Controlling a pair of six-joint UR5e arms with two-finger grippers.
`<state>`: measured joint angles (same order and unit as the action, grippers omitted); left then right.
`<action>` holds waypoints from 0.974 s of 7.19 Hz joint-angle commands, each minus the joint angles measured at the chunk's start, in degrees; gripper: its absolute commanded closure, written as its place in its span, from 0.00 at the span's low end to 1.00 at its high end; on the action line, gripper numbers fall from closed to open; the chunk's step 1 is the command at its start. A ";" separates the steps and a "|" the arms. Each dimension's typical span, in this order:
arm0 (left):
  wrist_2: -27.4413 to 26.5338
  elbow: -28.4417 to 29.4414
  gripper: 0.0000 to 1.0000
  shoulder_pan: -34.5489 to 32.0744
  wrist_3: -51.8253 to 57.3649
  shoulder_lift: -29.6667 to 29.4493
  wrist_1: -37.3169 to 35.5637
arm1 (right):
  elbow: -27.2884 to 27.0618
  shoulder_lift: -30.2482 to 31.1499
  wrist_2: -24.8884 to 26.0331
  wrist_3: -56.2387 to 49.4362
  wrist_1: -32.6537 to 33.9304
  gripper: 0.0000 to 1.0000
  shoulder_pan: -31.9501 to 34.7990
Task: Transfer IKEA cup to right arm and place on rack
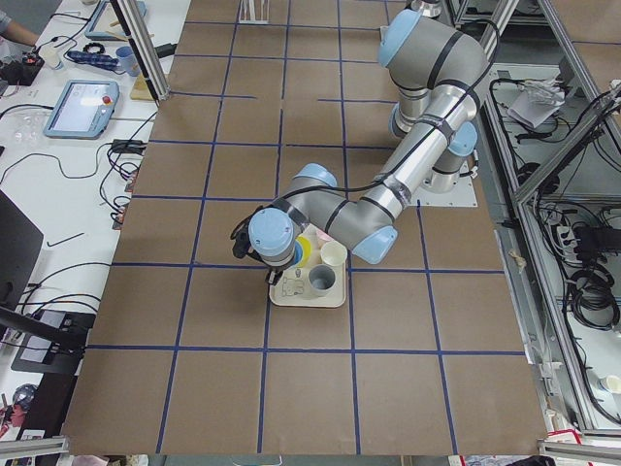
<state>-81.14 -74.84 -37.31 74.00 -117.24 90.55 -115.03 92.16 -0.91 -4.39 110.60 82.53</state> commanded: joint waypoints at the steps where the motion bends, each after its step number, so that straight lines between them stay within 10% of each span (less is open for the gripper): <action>1: 10.60 2.33 1.00 -0.92 0.01 2.71 15.13 | -0.02 -0.05 -0.06 0.00 -0.04 0.00 -0.01; 7: 38.47 -5.29 1.00 -12.51 -0.70 10.01 58.13 | 0.07 -0.05 0.56 0.17 0.05 0.00 -0.01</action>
<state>-47.73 -77.26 -47.95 73.15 -107.86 142.61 -114.97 92.11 -0.48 -4.32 110.70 82.49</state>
